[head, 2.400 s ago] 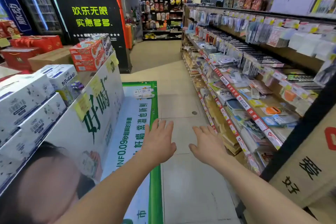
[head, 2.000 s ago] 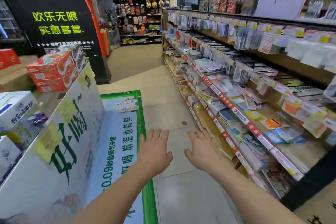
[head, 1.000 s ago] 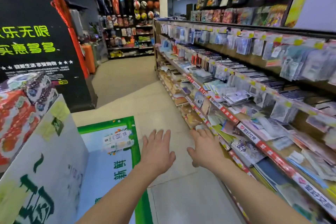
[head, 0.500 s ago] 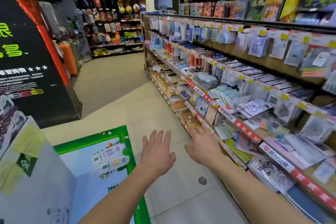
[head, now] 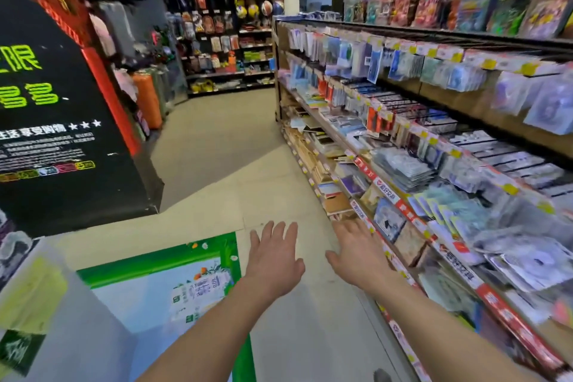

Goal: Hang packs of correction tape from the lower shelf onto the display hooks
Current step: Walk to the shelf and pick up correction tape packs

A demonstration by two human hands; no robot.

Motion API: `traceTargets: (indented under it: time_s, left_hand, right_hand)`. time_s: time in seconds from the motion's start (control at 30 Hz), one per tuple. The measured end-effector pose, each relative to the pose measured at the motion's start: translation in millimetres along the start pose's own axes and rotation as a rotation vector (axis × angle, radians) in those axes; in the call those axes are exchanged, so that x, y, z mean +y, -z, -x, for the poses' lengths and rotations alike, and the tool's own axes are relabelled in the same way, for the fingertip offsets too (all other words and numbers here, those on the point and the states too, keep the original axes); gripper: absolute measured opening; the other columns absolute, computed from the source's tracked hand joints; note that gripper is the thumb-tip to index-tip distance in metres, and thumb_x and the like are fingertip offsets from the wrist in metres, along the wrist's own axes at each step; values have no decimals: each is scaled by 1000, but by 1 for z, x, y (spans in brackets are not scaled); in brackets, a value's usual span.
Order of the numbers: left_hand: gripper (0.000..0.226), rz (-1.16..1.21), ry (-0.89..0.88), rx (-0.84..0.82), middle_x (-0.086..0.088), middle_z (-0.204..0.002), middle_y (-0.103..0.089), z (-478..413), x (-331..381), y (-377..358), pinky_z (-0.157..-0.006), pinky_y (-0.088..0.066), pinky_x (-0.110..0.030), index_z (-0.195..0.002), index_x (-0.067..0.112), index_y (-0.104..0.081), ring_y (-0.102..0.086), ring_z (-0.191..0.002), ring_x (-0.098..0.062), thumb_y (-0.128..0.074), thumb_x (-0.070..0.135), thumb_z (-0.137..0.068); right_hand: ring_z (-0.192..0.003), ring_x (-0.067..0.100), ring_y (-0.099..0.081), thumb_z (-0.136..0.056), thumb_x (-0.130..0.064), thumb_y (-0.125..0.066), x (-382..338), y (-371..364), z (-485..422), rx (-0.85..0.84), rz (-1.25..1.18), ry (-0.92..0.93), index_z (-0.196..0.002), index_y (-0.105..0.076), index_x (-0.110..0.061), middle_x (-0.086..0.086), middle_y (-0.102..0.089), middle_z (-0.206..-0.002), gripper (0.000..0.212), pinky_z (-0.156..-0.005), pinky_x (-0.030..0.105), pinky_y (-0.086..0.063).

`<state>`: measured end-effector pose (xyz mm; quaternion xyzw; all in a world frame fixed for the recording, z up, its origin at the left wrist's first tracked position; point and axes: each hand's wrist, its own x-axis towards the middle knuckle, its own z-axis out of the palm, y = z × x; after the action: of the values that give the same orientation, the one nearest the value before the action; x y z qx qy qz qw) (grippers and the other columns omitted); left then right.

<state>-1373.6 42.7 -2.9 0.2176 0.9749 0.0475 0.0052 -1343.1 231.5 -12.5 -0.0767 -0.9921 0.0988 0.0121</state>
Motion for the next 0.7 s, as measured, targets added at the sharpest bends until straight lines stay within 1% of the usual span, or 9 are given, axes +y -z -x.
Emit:
traceTargets:
  time_s: [0.1, 0.23, 0.33, 0.43, 0.53, 0.7]
  left_hand:
    - [75, -7, -27, -23, -4, -163, -19, -44, -5, -4, -121, -10, -56, -158, 21, -10, -9, -152, -30, -45, 45, -96]
    - [75, -14, -72, -56, -5, -163, -19, -102, -14, -16, -121, -10, -57, -158, 20, -10, -9, -152, -31, -44, 46, -96]
    - [74, -19, -117, -51, -5, -163, -20, -151, -22, -20, -120, -12, -56, -157, 20, -12, -10, -151, -31, -45, 45, -96]
    - [73, -35, -173, -15, -5, -160, -26, -206, -36, -22, -119, -14, -55, -156, 21, -16, -15, -150, -30, -47, 45, -95]
    - [74, -50, -236, -7, -4, -158, -29, -262, -53, -21, -119, -15, -55, -157, 20, -16, -18, -148, -30, -47, 45, -95]
    - [73, -77, -333, -17, -4, -158, -29, -348, -73, -17, -118, -16, -56, -155, 21, -17, -21, -146, -29, -47, 45, -94]
  right_hand:
    - [-147, 31, -28, -90, -49, -55, 7, -5, -41, 5, -5, -14, -150, -35, -23, 6, -41, -153, 68, -114, 51, -36]
    - [-146, 30, -30, -89, -50, -55, 16, -15, -87, -3, -3, -61, -151, -36, -25, 4, -42, -155, 70, -114, 52, -36]
    - [-146, 27, -30, -90, -48, -55, 20, -19, -125, 8, 16, -110, -149, -39, -27, 2, -43, -153, 64, -111, 50, -36]
    - [-146, 27, -30, -91, -46, -54, 24, -24, -168, 14, 6, -173, -146, -42, -27, 3, -43, -152, 59, -111, 50, -38]
    - [-148, 27, -28, -92, -48, -54, 25, -27, -215, 37, -27, -238, -148, -41, -28, 2, -38, -158, 61, -112, 51, -37]
    - [-149, 25, -27, -93, -47, -55, 23, -25, -283, 44, -63, -335, -154, -36, -27, 1, -37, -159, 67, -114, 50, -33]
